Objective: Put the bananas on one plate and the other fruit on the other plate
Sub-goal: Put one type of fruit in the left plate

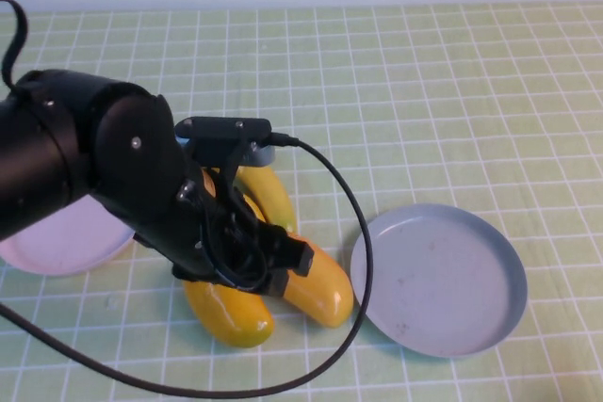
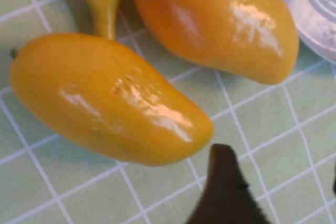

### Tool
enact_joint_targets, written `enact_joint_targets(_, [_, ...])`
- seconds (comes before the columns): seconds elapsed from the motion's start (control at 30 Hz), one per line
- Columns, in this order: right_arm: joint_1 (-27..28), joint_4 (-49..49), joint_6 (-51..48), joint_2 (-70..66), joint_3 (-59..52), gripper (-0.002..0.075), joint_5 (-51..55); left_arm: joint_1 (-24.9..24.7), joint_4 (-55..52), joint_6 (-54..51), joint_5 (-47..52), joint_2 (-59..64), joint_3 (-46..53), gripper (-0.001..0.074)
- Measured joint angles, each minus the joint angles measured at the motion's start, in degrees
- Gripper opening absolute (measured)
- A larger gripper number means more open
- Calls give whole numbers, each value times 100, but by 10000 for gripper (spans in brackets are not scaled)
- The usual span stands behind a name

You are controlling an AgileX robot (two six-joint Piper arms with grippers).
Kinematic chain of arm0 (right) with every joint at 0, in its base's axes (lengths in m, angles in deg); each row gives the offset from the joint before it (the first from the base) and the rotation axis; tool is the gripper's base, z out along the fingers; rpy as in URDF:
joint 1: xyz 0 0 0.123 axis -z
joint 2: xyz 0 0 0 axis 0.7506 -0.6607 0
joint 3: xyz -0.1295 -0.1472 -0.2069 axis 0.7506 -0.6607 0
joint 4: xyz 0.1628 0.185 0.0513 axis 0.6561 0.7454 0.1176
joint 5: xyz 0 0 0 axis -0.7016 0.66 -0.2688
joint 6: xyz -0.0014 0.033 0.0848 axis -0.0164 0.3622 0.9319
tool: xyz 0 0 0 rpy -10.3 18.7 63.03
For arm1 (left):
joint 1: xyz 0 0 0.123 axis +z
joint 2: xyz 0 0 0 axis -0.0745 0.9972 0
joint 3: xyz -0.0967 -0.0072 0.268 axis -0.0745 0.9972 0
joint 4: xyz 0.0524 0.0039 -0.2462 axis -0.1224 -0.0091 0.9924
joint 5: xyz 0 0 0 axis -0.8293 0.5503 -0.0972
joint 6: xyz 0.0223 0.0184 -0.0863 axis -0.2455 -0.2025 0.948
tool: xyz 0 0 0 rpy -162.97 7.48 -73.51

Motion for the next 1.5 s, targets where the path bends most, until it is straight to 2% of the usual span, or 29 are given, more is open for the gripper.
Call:
enact_joint_targets(0.03, [0, 0, 0, 0, 0, -15, 0, 0, -86, 0, 0, 37, 0, 356])
enact_joint_targets(0.13, [0, 0, 0, 0, 0, -15, 0, 0, -260, 108, -114, 160, -14, 514])
enact_joint_targets(0.27, [0, 0, 0, 0, 0, -15, 0, 0, -420, 614, -253, 316, -32, 574])
enact_joint_targets(0.4, [0, 0, 0, 0, 0, -15, 0, 0, -861, 1630, -210, 507, -41, 585])
enact_joint_targets(0.63, [0, 0, 0, 0, 0, -15, 0, 0, -1668, 2618, -28, 657, -41, 587])
enact_joint_targets(0.93, [0, 0, 0, 0, 0, -15, 0, 0, -1684, 2741, 223, 1073, -41, 589])
enact_joint_targets(1.4, [0, 0, 0, 0, 0, -15, 0, 0, -1705, 2497, -50, 1717, -41, 588])
enact_joint_targets(1.5, [0, 0, 0, 0, 0, -15, 0, 0, -1705, 2328, -63, 1725, -52, 543])
